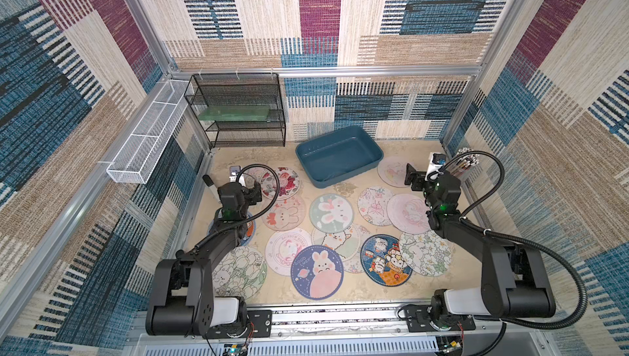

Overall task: Put the coasters into the storage box
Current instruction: Pick up the coaster from the center of the board.

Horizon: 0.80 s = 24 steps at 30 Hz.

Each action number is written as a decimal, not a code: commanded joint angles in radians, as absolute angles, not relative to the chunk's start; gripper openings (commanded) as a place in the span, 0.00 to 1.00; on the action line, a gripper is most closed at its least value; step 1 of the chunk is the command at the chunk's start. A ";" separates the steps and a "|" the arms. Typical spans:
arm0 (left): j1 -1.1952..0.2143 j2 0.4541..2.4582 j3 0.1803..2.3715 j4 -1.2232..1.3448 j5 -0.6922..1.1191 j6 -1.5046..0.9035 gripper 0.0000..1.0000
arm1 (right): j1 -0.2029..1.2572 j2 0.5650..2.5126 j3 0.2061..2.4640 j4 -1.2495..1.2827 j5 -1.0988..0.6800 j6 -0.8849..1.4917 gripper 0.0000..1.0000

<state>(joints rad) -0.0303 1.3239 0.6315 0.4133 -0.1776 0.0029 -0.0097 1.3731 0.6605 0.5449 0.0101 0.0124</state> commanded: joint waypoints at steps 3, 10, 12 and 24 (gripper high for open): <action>-0.061 1.236 0.733 0.006 -0.128 -0.038 0.98 | 0.038 1.334 0.801 0.079 -0.014 0.088 0.95; -0.159 1.213 0.812 -0.262 -0.101 -0.158 0.99 | 0.139 1.352 0.905 -0.240 -0.190 0.140 0.95; -0.200 1.237 0.846 -0.331 -0.064 -0.215 0.97 | 0.170 1.350 0.915 -0.299 -0.240 0.169 0.95; -0.400 1.486 0.984 -0.356 0.209 -0.469 0.81 | 0.345 1.456 0.937 -0.381 -0.410 0.376 0.95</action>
<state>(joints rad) -0.3870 1.4582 0.9592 -0.3542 0.1162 -0.3759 0.3252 1.4322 0.9302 -0.3668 -0.3542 0.3073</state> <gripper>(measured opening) 0.826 0.949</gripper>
